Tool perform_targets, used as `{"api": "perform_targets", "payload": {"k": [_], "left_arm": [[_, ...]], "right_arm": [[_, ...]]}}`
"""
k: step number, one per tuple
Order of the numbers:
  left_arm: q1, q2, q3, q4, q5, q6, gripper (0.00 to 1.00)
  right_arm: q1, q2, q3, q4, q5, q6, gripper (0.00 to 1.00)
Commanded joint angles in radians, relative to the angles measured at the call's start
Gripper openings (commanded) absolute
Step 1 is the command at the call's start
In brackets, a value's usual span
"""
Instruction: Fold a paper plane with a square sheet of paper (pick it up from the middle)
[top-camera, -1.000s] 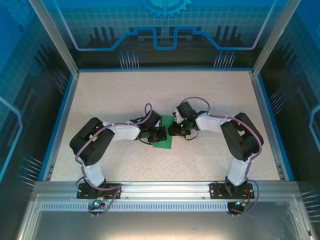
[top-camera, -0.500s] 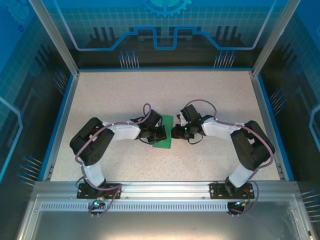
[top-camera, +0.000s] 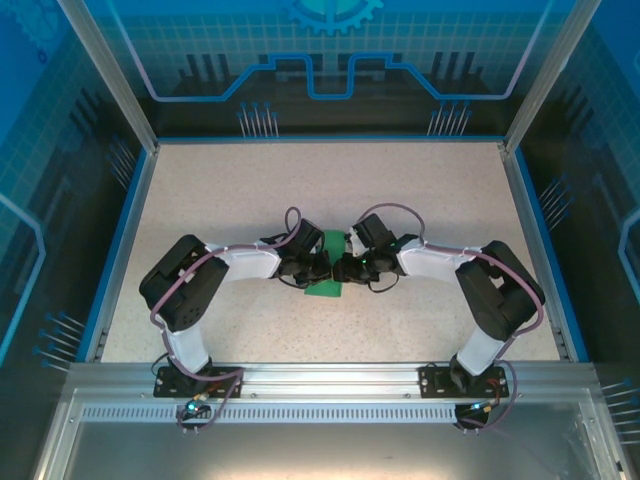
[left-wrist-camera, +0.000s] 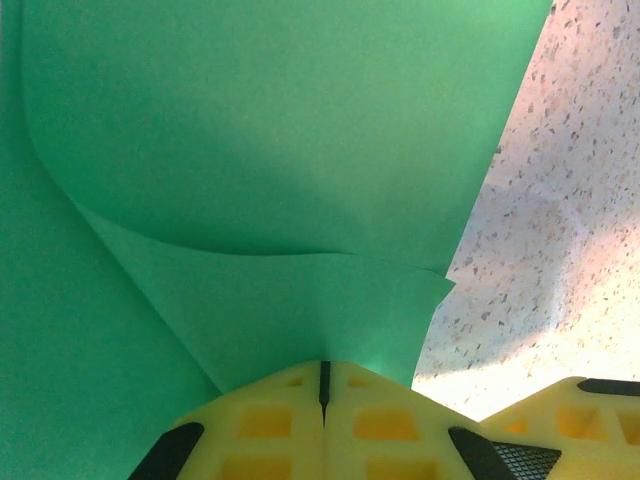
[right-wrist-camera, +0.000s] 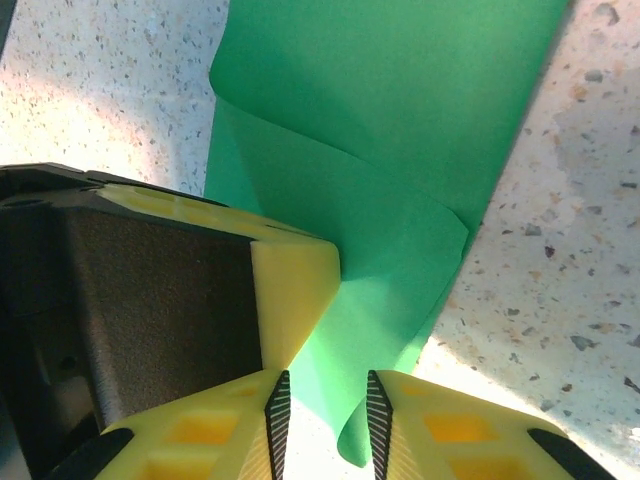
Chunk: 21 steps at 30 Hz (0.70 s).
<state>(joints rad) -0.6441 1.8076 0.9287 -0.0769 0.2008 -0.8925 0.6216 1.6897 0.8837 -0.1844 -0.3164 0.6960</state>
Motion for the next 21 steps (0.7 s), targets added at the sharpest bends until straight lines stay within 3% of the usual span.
{"api": "perform_targets", "payload": {"k": [1, 5, 21], "left_arm": [[0.007, 0.037, 0.007, -0.066, -0.043, -0.026, 0.01], [0.007, 0.038, 0.001, -0.063, -0.044, -0.029, 0.01], [0.007, 0.038, -0.002, -0.061, -0.044, -0.026, 0.0]], "right_arm": [[0.022, 0.026, -0.047, -0.01, -0.021, 0.028, 0.27], [0.024, 0.016, -0.076, 0.02, -0.018, 0.052, 0.23], [0.027, -0.018, -0.117, 0.104, -0.009, 0.101, 0.25]]}}
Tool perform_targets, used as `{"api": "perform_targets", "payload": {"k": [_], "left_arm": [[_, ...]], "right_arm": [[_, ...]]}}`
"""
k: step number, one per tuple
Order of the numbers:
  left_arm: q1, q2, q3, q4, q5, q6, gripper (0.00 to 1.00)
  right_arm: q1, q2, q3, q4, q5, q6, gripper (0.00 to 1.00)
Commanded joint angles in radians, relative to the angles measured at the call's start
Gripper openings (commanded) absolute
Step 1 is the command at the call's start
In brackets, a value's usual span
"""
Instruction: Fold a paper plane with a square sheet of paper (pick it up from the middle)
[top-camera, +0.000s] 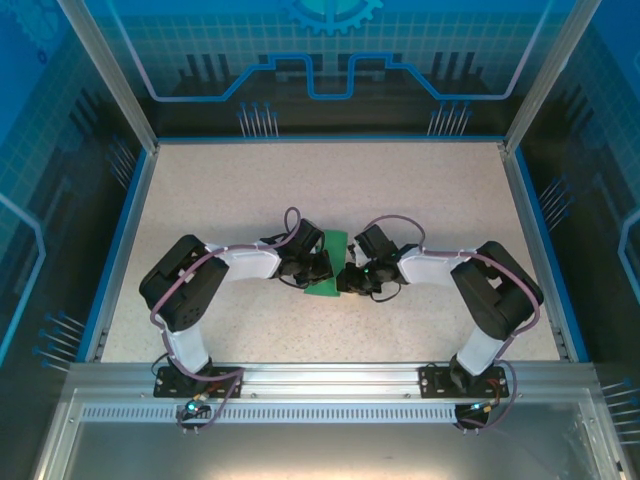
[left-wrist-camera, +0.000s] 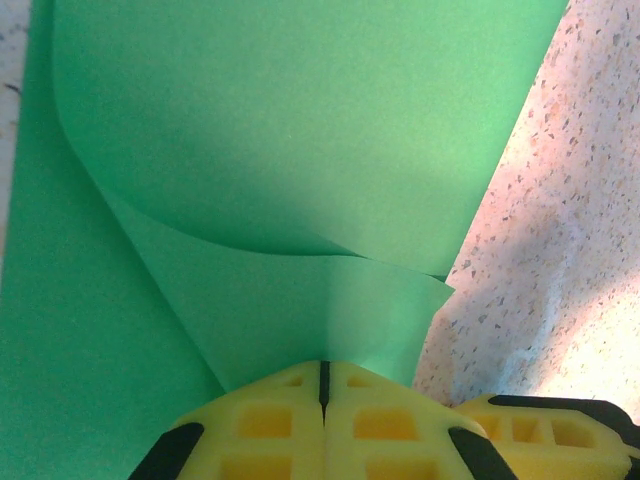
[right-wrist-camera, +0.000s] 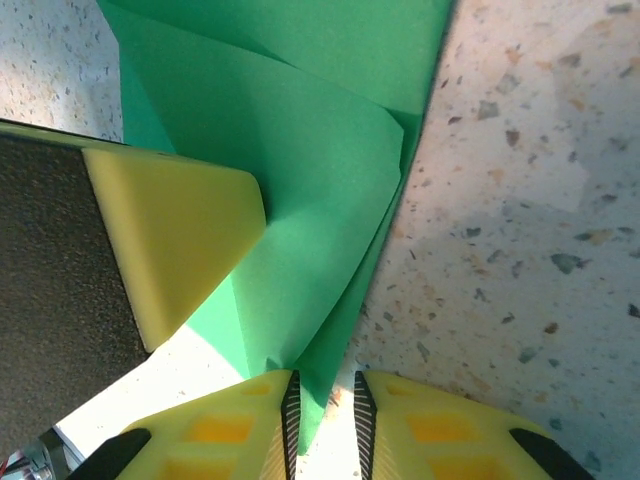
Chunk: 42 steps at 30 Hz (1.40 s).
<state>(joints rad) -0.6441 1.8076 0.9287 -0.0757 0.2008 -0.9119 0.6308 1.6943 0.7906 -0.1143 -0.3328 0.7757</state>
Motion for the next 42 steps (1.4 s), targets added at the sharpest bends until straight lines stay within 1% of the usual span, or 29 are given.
{"api": "perform_targets", "payload": {"k": [1, 6, 12, 19, 28, 35, 39, 41, 42], "left_arm": [[0.007, 0.036, -0.002, -0.062, -0.044, -0.007, 0.0], [0.006, 0.035, -0.004, -0.061, -0.045, -0.007, 0.01], [0.007, 0.036, -0.004, -0.059, -0.044, -0.005, 0.01], [0.007, 0.039, -0.007, -0.055, -0.041, -0.01, 0.0], [0.006, 0.034, -0.007, -0.053, -0.04, -0.012, 0.01], [0.006, 0.032, -0.007, -0.053, -0.04, -0.012, 0.0], [0.006, 0.033, -0.007, -0.053, -0.04, -0.01, 0.0], [0.006, 0.032, -0.007, -0.053, -0.04, -0.01, 0.01], [0.006, 0.032, -0.007, -0.052, -0.04, -0.011, 0.0]], "right_arm": [[0.018, -0.034, -0.031, 0.033, 0.023, 0.024, 0.24], [0.018, -0.077, -0.05, 0.051, 0.041, 0.03, 0.25], [0.017, -0.052, -0.053, 0.098, -0.002, 0.042, 0.27], [0.021, -0.013, -0.04, 0.104, -0.021, 0.04, 0.27], [0.024, 0.017, -0.036, 0.12, -0.037, 0.043, 0.25], [0.024, 0.004, -0.035, 0.138, -0.044, 0.048, 0.24], [0.023, -0.011, -0.04, 0.144, -0.032, 0.056, 0.22], [0.024, -0.017, -0.045, 0.147, -0.024, 0.061, 0.19], [0.025, -0.019, -0.047, 0.152, -0.025, 0.064, 0.19]]}}
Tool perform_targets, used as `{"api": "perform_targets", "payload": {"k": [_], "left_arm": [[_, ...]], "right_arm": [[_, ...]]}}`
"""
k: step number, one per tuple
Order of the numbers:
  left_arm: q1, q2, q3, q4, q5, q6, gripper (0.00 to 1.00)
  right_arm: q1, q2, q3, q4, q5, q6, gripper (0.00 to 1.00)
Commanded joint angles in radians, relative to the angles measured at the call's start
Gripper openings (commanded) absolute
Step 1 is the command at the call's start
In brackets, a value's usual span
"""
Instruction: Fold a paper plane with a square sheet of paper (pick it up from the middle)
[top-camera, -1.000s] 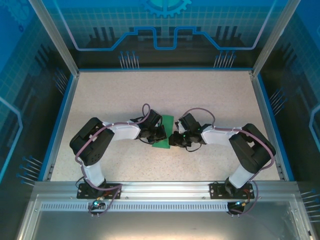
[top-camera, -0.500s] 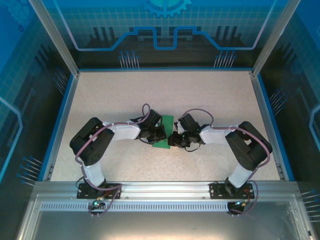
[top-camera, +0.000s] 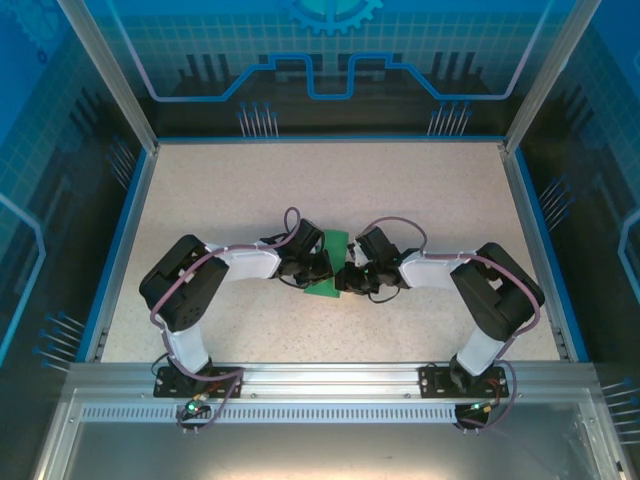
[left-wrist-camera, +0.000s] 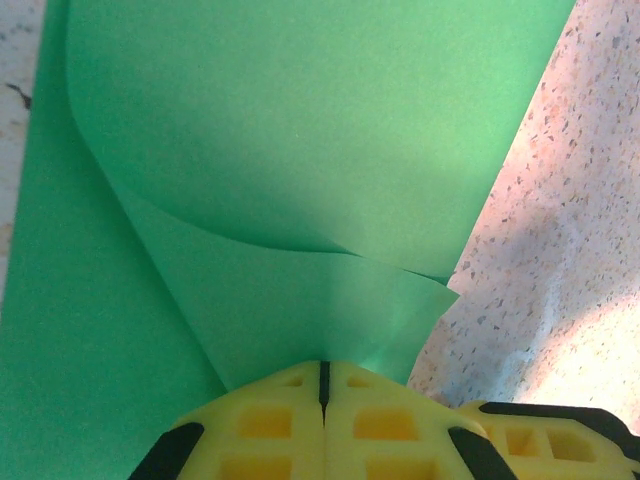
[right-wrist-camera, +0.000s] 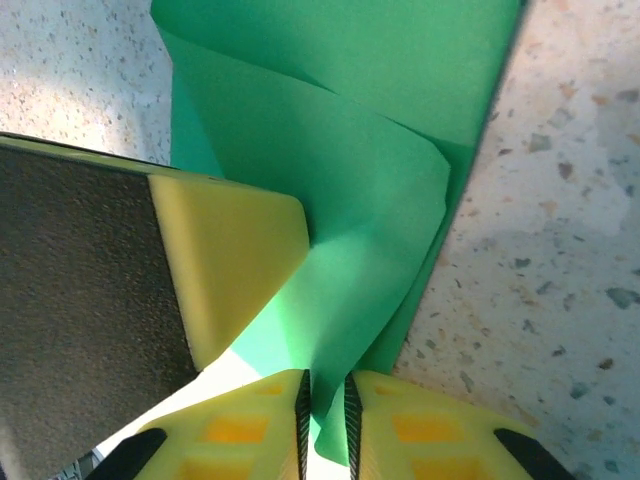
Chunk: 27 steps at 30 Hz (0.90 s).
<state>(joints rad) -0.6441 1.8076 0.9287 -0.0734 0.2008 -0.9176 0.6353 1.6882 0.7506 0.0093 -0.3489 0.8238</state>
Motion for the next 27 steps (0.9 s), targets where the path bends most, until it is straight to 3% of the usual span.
{"api": "perform_targets", "payload": {"k": [1, 8, 17, 27], "left_arm": [[0.007, 0.032, -0.007, -0.055, -0.04, -0.005, 0.0], [0.006, 0.03, -0.005, -0.053, -0.04, -0.004, 0.01], [0.009, -0.012, 0.014, -0.053, -0.034, 0.003, 0.03], [0.025, -0.062, 0.038, -0.015, 0.008, 0.031, 0.14]], "right_arm": [[0.019, -0.013, -0.007, 0.027, -0.008, 0.016, 0.19], [0.02, 0.014, 0.003, 0.016, -0.006, 0.021, 0.22], [0.018, 0.016, 0.009, -0.05, 0.047, 0.006, 0.11], [0.006, 0.036, 0.007, -0.066, 0.059, 0.006, 0.09]]}}
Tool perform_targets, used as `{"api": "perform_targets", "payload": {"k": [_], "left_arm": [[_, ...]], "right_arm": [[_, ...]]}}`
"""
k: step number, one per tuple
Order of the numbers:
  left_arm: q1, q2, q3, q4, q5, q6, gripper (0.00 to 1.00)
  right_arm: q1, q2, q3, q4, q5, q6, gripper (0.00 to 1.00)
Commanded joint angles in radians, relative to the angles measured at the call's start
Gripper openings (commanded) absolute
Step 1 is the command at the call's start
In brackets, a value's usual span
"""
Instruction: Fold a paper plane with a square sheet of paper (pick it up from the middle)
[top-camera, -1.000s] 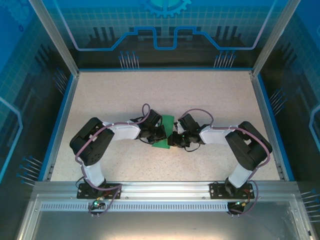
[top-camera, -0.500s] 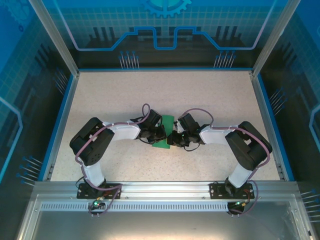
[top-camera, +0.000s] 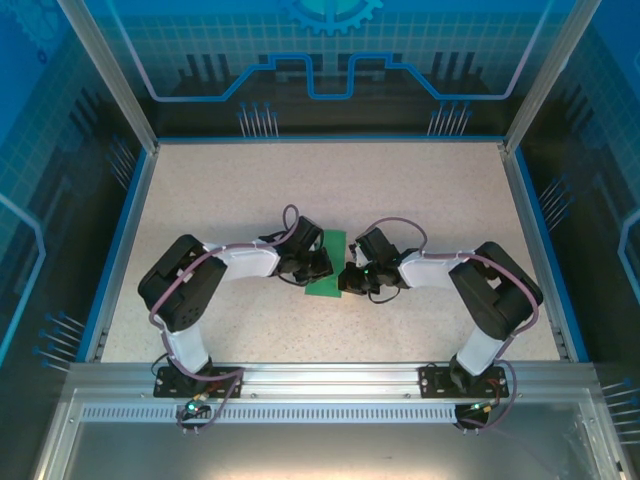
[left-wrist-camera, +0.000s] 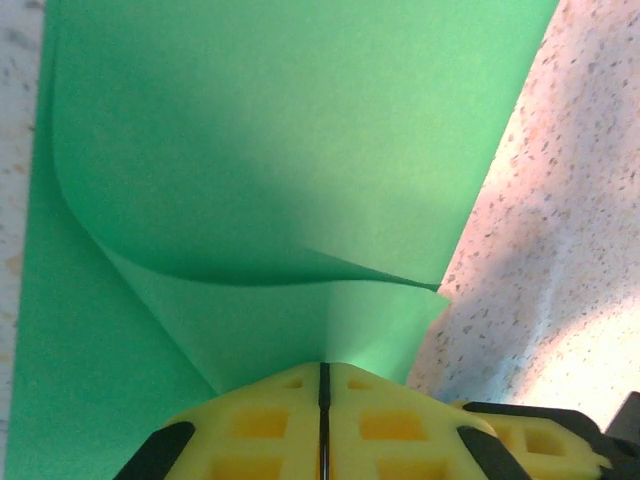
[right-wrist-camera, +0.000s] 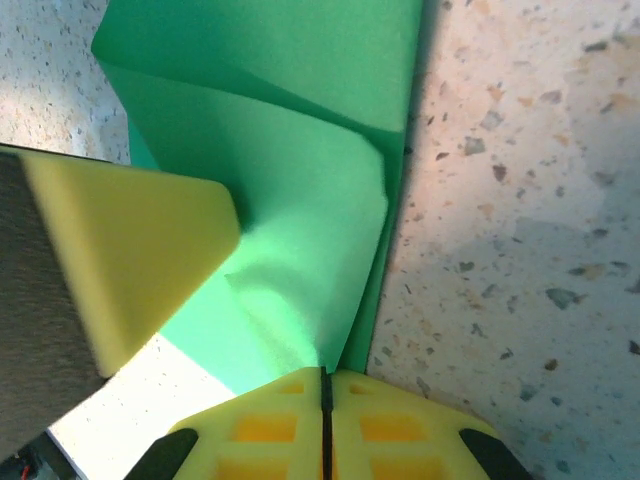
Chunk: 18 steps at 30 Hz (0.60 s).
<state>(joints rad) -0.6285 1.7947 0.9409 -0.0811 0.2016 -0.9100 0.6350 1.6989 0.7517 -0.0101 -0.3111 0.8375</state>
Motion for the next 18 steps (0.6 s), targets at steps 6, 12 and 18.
{"api": "perform_targets", "payload": {"k": [6, 12, 18], "left_arm": [[0.014, -0.066, 0.008, 0.008, 0.005, 0.044, 0.2], [0.023, -0.054, -0.012, 0.03, 0.007, 0.056, 0.2], [0.027, -0.04, -0.016, 0.047, 0.006, 0.072, 0.2]], "right_arm": [[-0.007, 0.03, -0.002, -0.046, 0.014, 0.001, 0.09], [-0.027, 0.031, -0.02, -0.01, -0.028, 0.019, 0.08], [-0.047, 0.042, -0.033, 0.019, -0.076, 0.047, 0.08]]}}
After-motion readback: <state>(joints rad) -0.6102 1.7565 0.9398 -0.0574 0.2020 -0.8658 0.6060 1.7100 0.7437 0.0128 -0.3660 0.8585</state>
